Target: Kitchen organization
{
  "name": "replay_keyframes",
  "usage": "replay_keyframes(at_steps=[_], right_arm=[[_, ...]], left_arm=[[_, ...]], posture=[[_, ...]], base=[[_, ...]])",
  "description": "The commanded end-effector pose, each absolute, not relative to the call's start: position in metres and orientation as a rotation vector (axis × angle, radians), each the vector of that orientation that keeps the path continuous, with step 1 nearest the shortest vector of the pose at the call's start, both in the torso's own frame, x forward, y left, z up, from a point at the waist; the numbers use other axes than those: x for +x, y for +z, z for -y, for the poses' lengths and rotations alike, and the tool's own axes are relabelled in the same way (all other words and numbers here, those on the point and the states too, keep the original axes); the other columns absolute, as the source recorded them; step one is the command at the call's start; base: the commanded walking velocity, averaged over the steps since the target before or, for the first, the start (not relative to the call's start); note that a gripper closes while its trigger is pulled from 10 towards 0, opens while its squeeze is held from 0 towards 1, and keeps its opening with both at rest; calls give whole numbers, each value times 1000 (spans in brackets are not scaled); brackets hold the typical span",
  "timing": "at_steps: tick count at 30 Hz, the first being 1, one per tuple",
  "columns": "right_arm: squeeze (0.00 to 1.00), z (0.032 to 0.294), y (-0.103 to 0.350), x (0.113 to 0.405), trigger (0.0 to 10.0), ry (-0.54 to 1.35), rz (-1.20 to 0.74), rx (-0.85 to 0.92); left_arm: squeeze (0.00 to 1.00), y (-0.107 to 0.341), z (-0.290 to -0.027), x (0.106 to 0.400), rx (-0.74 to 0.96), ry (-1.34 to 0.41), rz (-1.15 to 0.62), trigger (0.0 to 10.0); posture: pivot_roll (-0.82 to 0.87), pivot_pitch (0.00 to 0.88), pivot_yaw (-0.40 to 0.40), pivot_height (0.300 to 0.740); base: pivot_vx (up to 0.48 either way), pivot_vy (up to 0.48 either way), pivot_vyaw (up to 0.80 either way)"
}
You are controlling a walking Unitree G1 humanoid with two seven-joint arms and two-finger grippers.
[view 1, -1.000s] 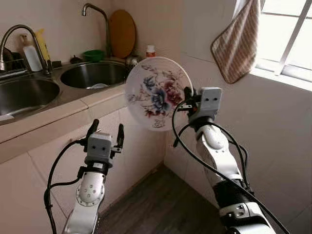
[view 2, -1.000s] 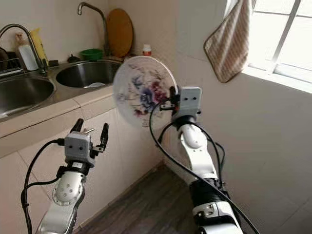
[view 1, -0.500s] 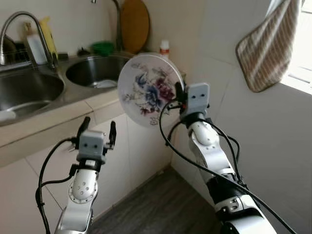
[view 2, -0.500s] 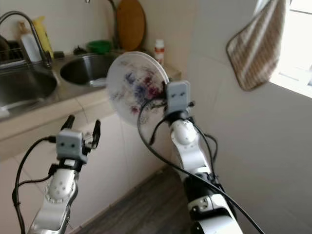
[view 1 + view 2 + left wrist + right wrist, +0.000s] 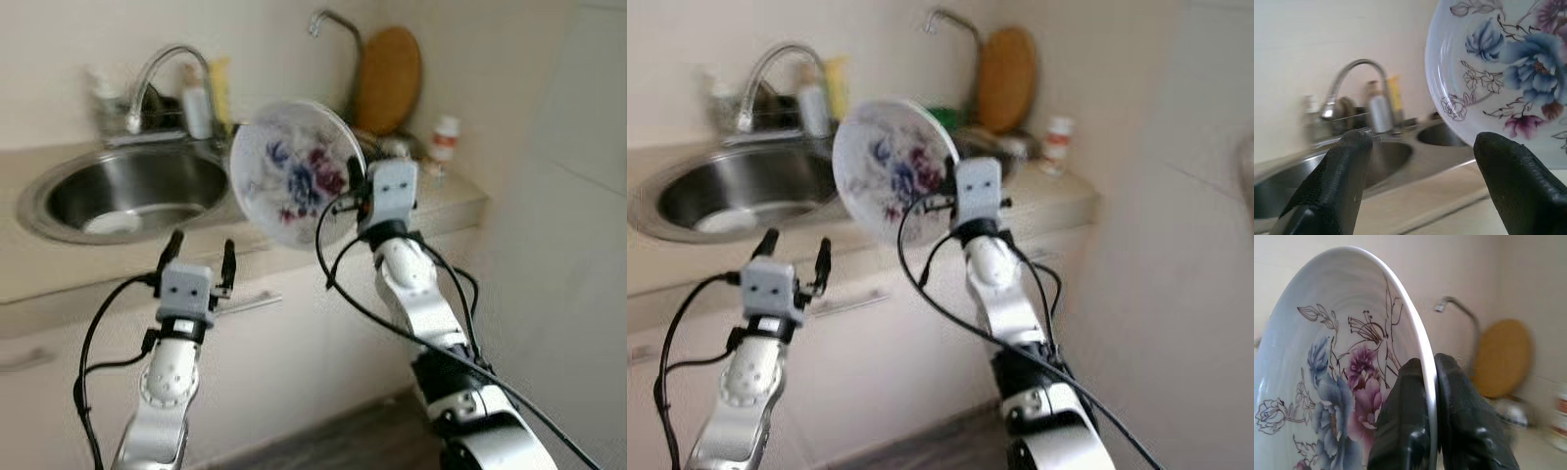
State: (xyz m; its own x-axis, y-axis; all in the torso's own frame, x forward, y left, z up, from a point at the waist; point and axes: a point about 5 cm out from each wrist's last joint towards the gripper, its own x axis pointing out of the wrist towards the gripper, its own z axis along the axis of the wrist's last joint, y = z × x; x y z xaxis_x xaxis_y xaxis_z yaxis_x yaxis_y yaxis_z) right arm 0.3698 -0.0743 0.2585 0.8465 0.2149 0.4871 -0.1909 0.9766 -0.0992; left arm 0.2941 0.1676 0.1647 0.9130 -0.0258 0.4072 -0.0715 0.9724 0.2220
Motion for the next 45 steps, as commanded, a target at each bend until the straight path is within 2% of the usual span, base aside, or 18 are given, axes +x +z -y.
replay_keyframes(at_steps=[1,6,24,36,41,45], right_arm=[[0,93,280,371,10000,149,598,3],[0,97,294,371,10000,129,642,19],[0,92,286,376,10000,143,602,-2],[0,86,271,385,10000,144,523,-98],[0,85,255,393,10000,85,454,-234],[0,88,246,396,10000,39,413,-271]], left_arm=[[0,168,-160,295,230,-2,437,10000],[0,169,-159,295,232,-5,440,10000],[0,170,-156,297,230,-12,442,10000],[0,166,-152,297,230,-28,420,10000],[0,165,-148,296,229,-38,417,10000],[0,164,-147,296,227,-41,414,10000]], posture=[[46,0,-37,736],[45,0,-36,736],[45,0,-38,736],[52,0,-39,736],[58,0,-41,736],[59,0,-42,736]], base=[[371,0,0],[368,0,0],[346,0,0],[0,0,616],[0,0,0],[0,0,0]])
